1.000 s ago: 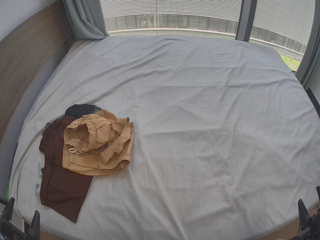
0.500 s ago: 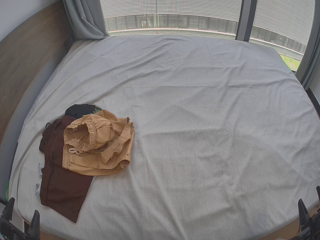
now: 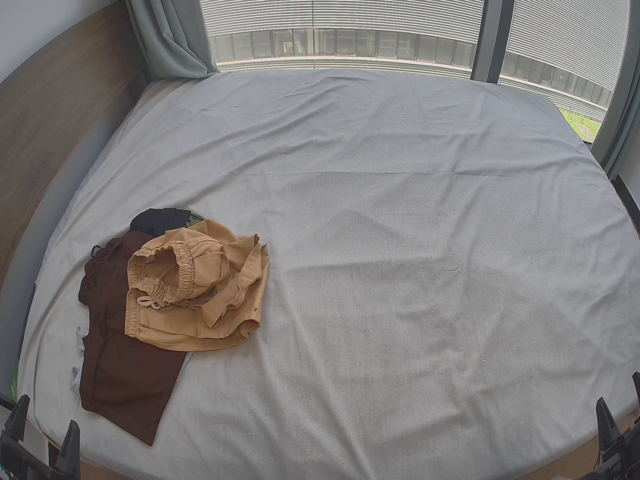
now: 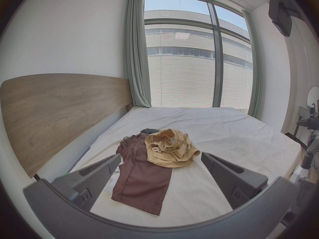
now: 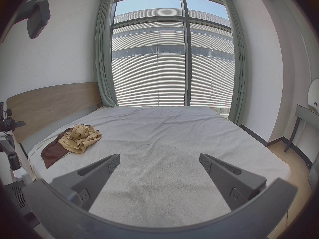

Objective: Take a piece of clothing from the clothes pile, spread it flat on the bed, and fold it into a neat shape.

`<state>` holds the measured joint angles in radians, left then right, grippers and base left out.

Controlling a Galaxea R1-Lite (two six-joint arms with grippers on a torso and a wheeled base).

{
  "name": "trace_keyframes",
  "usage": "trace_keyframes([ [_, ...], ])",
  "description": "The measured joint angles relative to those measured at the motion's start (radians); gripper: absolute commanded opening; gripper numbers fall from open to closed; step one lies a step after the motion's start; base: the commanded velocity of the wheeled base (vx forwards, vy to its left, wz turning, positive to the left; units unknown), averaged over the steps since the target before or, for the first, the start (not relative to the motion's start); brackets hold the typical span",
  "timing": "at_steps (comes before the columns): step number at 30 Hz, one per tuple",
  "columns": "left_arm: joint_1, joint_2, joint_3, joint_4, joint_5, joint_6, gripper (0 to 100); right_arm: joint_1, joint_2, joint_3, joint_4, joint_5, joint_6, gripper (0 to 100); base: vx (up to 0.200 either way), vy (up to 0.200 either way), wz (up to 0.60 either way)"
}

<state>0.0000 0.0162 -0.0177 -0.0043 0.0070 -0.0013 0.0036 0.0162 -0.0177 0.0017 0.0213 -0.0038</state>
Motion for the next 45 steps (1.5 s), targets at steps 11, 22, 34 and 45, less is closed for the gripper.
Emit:
trace_keyframes([
  [11, 0.000, 0.000, 0.000, -0.027, 0.000, -0.003, 100, 0.001, 0.000, 0.000, 0.000, 0.000, 0.000, 100, 0.000, 0.000, 0.00],
  [22, -0.015, 0.029, -0.094, -0.039, -0.002, -0.003, 100, 0.001, 0.000, 0.000, 0.000, 0.000, 0.000, 100, 0.000, 0.000, 0.00],
  [34, -0.021, 0.107, -0.130, -0.037, -0.015, 0.004, 100, 0.001, 0.000, 0.000, 0.000, 0.000, -0.002, 100, 0.000, 0.000, 0.00],
  [45, -0.068, 0.234, -0.174, -0.046, -0.041, -0.023, 100, 0.002, 0.000, 0.000, 0.000, 0.000, -0.004, 100, 0.000, 0.000, 0.00],
])
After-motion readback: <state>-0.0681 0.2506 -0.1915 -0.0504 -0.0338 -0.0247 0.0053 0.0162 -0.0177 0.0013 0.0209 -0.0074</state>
